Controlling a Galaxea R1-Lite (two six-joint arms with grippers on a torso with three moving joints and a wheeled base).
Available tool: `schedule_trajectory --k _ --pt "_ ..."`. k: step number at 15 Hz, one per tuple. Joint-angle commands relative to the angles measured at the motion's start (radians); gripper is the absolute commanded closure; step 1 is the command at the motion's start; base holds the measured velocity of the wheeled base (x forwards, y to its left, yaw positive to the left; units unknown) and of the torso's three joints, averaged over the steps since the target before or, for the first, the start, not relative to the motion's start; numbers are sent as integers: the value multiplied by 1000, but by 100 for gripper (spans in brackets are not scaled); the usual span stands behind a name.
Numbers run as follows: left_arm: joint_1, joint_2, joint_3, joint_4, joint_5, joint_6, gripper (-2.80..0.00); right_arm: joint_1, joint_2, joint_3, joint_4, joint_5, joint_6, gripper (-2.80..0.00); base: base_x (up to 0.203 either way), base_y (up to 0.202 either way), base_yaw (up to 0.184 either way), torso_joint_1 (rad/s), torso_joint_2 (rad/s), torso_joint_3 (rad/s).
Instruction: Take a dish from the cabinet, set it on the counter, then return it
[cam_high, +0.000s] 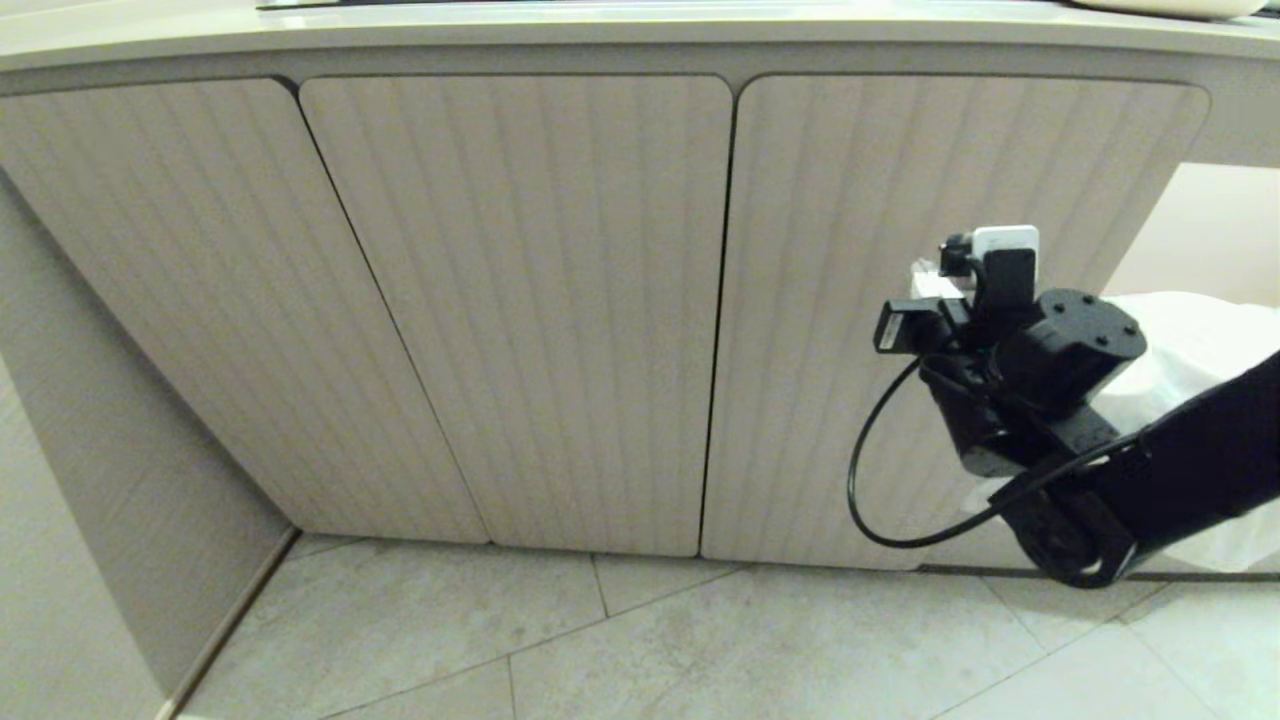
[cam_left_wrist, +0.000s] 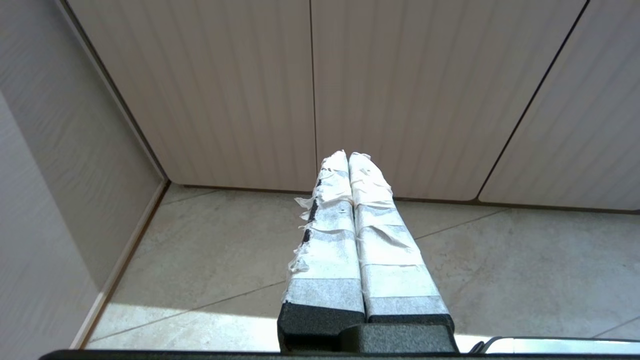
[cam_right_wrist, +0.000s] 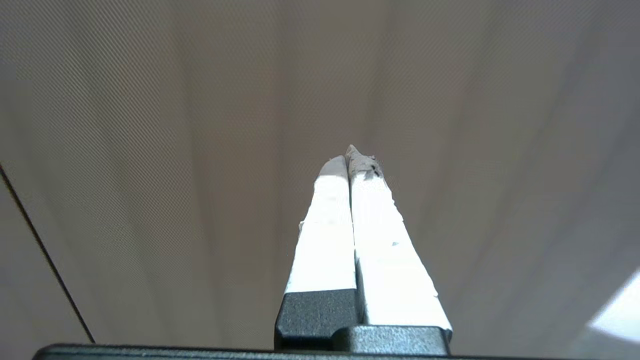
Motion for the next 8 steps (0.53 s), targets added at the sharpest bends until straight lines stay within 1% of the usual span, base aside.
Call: schedule_trajectory --k 1,3,6,8 --pt "0 0 0 0 0 -1 0 -1 -82 48 -46 -3 -22 0 0 0 0 0 0 0" --pt "0 0 0 0 0 -1 0 -1 -148 109 -46 -3 -59 0 0 0 0 0 0 0" --pt "0 0 0 0 1 -1 0 -14 -271 239 -46 -8 -82 0 0 0 0 0 0 0" --pt "0 0 0 0 1 -1 0 -80 -356 347 -46 -10 -90 0 0 0 0 0 0 0"
